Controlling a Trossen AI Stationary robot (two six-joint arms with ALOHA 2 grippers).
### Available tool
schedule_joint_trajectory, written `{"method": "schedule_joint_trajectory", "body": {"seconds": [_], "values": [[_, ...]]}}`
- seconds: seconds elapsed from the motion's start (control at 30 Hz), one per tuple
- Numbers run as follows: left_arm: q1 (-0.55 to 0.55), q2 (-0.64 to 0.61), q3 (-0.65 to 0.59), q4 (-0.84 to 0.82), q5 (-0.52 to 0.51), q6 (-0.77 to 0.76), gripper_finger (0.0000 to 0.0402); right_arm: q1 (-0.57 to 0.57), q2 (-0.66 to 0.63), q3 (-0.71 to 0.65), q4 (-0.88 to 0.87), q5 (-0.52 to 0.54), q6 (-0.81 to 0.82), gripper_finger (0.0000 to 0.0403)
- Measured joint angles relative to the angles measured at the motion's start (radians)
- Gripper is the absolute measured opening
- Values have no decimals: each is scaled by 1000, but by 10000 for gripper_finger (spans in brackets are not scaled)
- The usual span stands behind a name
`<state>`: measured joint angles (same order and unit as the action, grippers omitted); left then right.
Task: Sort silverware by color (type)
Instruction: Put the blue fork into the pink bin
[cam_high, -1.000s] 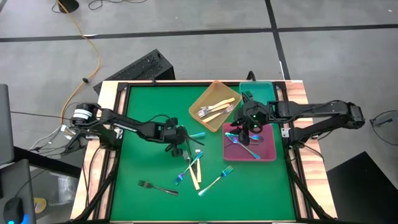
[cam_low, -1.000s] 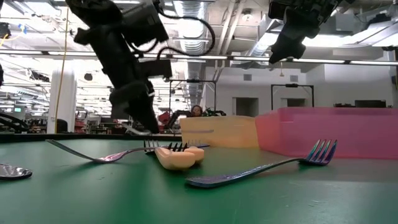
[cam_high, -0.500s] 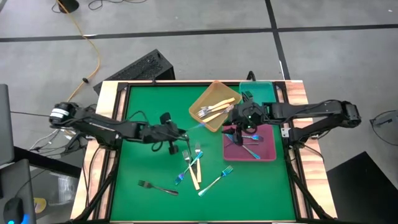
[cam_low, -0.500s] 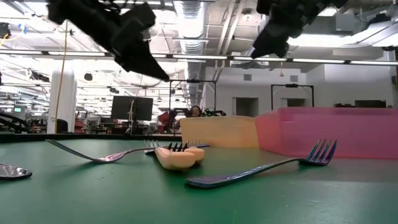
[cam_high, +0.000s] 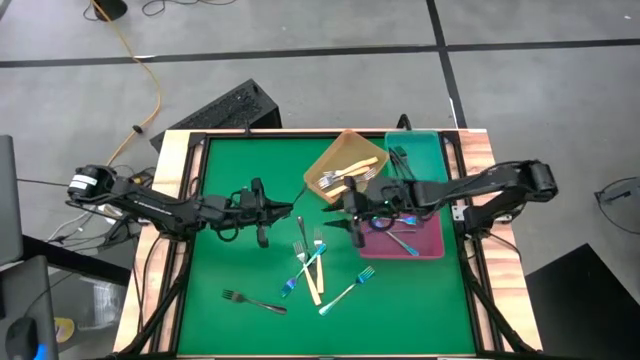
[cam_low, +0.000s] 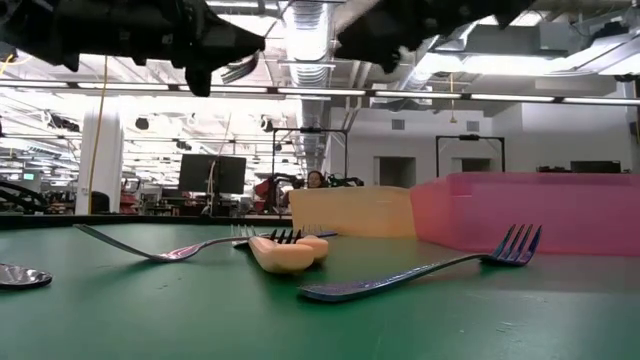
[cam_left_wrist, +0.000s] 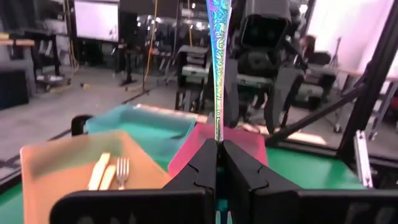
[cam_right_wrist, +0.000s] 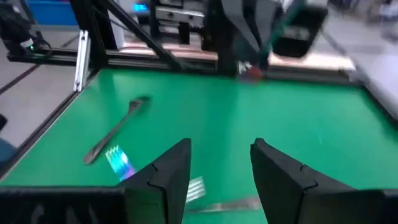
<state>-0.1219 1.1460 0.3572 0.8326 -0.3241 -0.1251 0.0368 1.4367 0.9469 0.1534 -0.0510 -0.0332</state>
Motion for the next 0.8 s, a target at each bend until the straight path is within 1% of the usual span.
{"method": "schedule_joint_trajectory", "body": {"seconds": [0.13, 0.27, 0.37, 0.6, 0.8], "values": [[-7, 1, -16, 64, 4, 37, 0, 8, 101, -1, 205, 0, -28, 187], [-26, 0, -16, 96, 2, 94, 0, -7, 181, -1, 376, 1, 9, 187], [-36, 0, -16, 105, 1, 122, 0, -10, 226, -2, 471, 1, 32, 187], [-37, 1, -26, 111, -2, 129, 0, -4, 253, -1, 584, 0, 33, 187], [-37, 1, -66, 201, -3, 122, 0, -13, 253, -1, 650, 1, 33, 187]]}}
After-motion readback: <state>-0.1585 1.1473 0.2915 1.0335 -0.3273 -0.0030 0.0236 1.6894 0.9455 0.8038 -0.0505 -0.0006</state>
